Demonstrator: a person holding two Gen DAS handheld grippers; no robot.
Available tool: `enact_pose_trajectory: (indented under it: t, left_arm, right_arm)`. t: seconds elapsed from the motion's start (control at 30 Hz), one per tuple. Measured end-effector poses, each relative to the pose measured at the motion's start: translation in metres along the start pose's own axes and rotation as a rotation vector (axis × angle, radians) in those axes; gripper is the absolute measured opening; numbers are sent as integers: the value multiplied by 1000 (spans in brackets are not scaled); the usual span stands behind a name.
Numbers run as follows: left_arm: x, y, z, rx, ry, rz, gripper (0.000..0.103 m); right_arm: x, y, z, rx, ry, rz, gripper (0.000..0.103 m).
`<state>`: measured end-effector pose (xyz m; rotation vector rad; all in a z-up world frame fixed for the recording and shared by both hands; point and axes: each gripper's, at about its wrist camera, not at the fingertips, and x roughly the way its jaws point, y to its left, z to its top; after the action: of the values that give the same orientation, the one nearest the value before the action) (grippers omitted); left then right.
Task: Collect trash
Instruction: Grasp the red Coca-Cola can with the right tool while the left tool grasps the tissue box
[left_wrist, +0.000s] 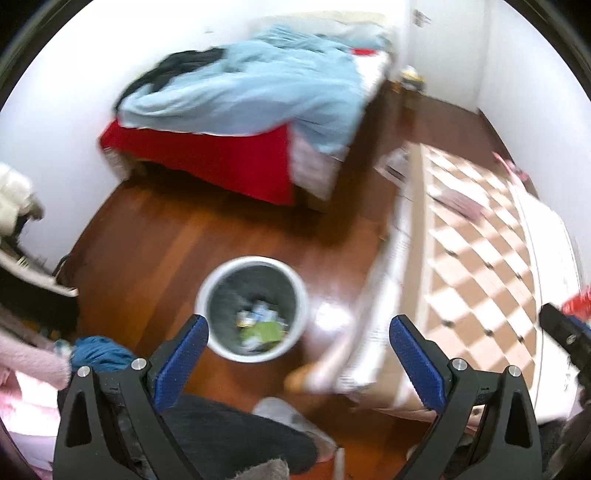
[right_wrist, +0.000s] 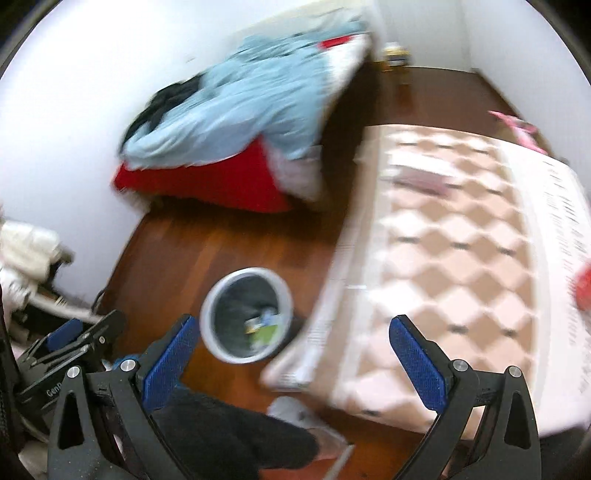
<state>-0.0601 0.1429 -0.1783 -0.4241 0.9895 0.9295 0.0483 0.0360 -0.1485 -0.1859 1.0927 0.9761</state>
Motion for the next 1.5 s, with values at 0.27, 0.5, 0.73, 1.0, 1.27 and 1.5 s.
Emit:
enact_pose_trajectory:
  t: [0.27,0.5,0.73,1.0,1.27,1.5]
  left_arm:
    - [64,-138,-13,116,89,-51,100]
    - [105,-206,-9,139,144,-46,100]
    - [132,-228,18,81,187,-49,100]
    - [153,-229,123,-124,189,-145,100]
    - [224,-219,186,-349,375,-178,98]
    - [239,-230,189,-350,375,-173,50]
  right_arm:
    - [-36,-181,-14,229,-93,-332,103]
    - [-42,-313,-19,393,-171,-469,103]
    - [-12,-374,-3,452,-213,-462,98]
    - [12,-398,46,489,-202,-407,73]
    - [77,-383,139,351,115,-418,72]
    - [121,-383,172,302,227,-458,72]
